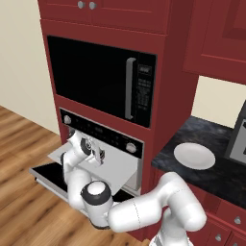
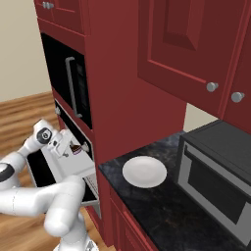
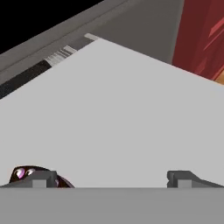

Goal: Take the baked cake out of the oven and place it on the plate for cooling. Then close the oven door.

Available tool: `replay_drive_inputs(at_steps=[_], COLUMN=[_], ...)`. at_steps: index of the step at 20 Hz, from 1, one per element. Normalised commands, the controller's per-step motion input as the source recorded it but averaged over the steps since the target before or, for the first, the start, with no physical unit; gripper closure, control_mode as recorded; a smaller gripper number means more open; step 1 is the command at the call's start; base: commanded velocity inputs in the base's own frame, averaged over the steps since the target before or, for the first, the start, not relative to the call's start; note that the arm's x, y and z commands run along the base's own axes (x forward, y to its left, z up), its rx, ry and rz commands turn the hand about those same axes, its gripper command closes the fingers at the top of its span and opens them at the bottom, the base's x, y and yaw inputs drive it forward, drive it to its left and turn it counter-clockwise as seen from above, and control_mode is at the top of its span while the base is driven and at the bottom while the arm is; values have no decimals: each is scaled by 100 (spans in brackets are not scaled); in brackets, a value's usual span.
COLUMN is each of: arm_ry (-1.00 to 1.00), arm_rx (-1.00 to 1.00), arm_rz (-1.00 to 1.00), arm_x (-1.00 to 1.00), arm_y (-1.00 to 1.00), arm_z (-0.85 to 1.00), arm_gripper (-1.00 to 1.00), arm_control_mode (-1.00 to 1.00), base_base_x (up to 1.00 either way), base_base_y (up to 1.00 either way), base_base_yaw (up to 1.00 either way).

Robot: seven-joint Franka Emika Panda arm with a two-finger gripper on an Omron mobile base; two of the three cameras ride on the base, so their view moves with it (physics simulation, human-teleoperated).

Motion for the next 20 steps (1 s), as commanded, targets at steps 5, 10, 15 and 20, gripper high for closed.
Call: replay_drive_inputs(at_steps=[5, 10, 15, 20], arm_ry=[0, 0, 0, 0], arm_rx=[-6, -3, 0, 0], arm_rz=[0, 1, 1, 1], arm_x=[0, 13, 32, 24], arm_y=[43, 25, 0, 2], arm_z=[-26, -10, 0, 0], arm_gripper=[-100, -100, -100, -100], arm_control_mode=[-100, -100, -100, -100], base_base_x=[0, 0, 0, 0], base_base_y=[0, 0, 0, 0], base_base_yaw=[0, 0, 0, 0])
